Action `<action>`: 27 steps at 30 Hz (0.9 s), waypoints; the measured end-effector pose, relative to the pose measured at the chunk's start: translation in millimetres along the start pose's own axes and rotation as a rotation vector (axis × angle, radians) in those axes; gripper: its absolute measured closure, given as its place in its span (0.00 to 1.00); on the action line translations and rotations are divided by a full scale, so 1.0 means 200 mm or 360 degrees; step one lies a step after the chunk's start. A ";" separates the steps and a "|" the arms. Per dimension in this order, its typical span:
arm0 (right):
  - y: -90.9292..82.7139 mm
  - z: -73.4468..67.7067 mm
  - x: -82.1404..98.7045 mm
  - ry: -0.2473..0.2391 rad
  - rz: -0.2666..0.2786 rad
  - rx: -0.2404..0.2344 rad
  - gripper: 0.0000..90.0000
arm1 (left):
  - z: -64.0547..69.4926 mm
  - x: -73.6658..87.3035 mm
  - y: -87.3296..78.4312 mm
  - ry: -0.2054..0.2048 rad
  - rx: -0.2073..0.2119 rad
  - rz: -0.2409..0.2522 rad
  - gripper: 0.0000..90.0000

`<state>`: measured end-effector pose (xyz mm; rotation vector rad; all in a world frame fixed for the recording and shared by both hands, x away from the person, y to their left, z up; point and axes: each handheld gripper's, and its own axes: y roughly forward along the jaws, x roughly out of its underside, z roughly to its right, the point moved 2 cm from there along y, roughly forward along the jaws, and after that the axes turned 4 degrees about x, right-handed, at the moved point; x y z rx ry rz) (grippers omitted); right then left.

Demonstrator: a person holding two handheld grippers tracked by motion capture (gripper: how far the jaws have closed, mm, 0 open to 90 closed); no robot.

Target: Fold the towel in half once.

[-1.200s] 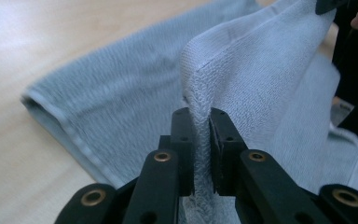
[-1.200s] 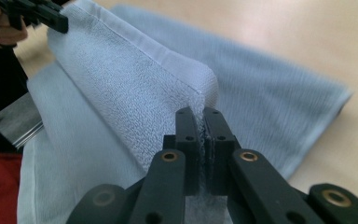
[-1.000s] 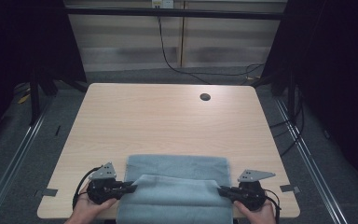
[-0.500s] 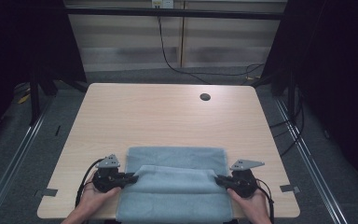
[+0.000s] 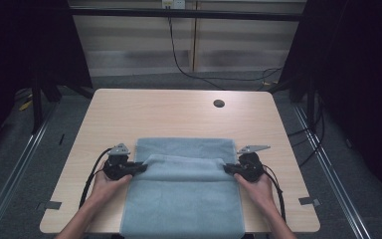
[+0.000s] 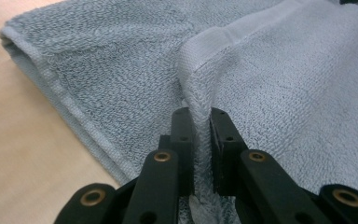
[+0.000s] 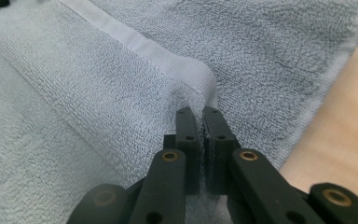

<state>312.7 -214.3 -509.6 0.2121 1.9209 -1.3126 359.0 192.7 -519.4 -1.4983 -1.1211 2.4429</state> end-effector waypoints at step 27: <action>0.31 0.22 -0.34 0.0071 0.0063 0.0125 0.97 | -0.34 -0.22 0.14 -0.0157 -0.0156 0.0042 0.91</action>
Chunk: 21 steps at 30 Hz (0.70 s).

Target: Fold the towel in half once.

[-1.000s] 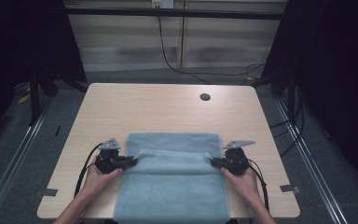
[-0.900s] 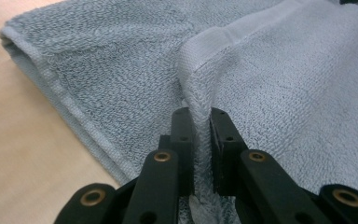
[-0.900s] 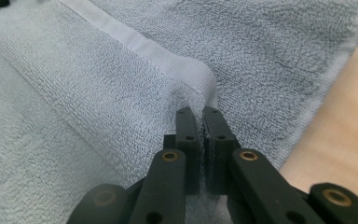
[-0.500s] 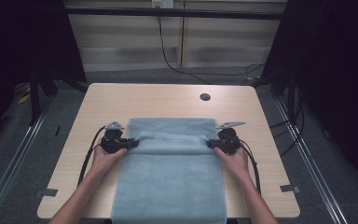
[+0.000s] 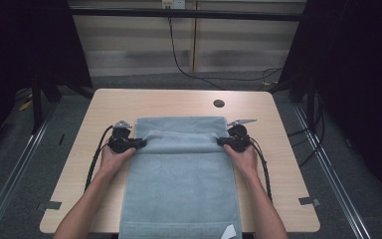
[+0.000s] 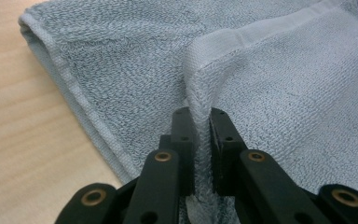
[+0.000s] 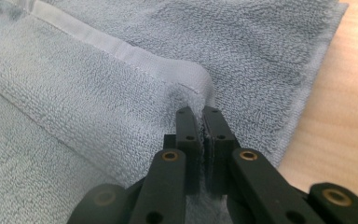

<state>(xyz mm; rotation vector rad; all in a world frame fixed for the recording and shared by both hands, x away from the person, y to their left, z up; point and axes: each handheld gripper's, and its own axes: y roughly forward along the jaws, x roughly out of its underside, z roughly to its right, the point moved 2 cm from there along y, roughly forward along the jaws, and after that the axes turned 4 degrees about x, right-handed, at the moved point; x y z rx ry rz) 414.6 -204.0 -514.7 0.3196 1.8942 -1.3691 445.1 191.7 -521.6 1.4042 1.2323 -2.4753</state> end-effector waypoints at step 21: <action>-0.01 0.09 -0.15 0.0156 0.0129 -0.0095 0.97 | -0.03 -0.15 -0.06 -0.0127 -0.0014 0.0089 0.91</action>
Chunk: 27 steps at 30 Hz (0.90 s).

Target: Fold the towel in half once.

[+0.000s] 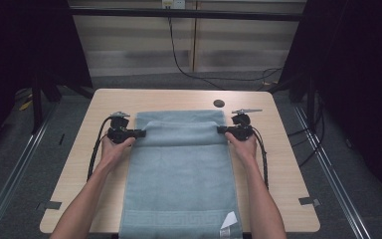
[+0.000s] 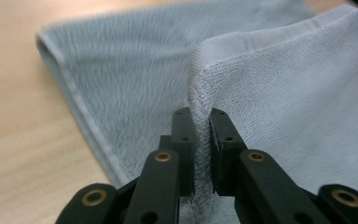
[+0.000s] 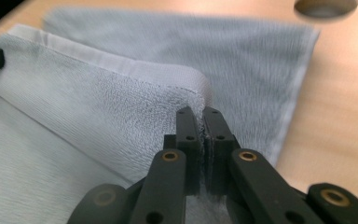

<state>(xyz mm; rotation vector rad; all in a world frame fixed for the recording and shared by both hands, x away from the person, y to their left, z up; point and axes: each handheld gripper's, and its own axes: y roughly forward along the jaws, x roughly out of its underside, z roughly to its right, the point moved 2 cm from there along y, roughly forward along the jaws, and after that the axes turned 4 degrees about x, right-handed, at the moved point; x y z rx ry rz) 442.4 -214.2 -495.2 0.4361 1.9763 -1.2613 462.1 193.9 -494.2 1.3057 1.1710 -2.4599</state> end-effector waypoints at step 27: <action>-0.94 -0.36 -0.35 -0.0375 0.0571 -0.0250 0.97 | 0.54 -0.34 -0.77 0.0421 0.0158 0.0531 0.91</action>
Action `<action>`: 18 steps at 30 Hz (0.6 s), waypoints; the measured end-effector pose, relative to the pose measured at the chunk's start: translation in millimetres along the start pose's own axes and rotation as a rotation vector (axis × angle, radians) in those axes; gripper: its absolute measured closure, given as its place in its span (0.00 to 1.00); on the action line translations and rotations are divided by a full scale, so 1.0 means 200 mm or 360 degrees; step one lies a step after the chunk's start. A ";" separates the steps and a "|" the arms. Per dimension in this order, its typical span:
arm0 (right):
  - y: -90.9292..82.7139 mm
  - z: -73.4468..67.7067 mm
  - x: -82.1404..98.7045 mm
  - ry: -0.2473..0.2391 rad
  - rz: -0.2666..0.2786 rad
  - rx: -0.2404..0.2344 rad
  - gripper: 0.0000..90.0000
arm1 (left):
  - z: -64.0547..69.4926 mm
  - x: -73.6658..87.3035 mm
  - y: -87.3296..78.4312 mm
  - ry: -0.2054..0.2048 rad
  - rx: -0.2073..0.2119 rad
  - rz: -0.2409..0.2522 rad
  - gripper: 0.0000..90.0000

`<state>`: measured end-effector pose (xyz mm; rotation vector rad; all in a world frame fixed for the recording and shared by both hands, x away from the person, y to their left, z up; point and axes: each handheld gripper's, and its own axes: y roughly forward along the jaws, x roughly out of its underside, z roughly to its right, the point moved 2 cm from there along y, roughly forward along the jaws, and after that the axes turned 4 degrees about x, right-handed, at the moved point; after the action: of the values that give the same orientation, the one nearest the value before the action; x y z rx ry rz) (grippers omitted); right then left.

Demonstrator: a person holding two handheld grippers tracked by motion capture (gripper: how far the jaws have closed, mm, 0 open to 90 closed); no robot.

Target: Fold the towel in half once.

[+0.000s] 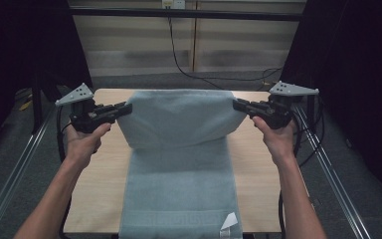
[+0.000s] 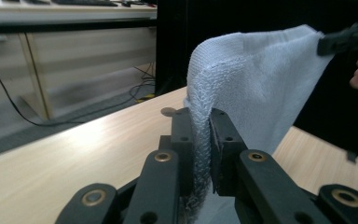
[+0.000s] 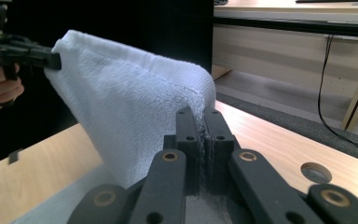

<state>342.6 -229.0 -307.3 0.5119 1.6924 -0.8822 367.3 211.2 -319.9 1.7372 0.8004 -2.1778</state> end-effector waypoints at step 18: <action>-0.21 -0.29 0.67 0.0032 -0.0362 -0.0147 0.96 | 0.22 0.61 -0.09 -0.0065 0.0172 -0.0241 0.91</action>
<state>235.7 -223.5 -414.7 0.2700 1.8248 -0.9578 290.2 218.8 -424.7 1.7265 0.8445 -2.3887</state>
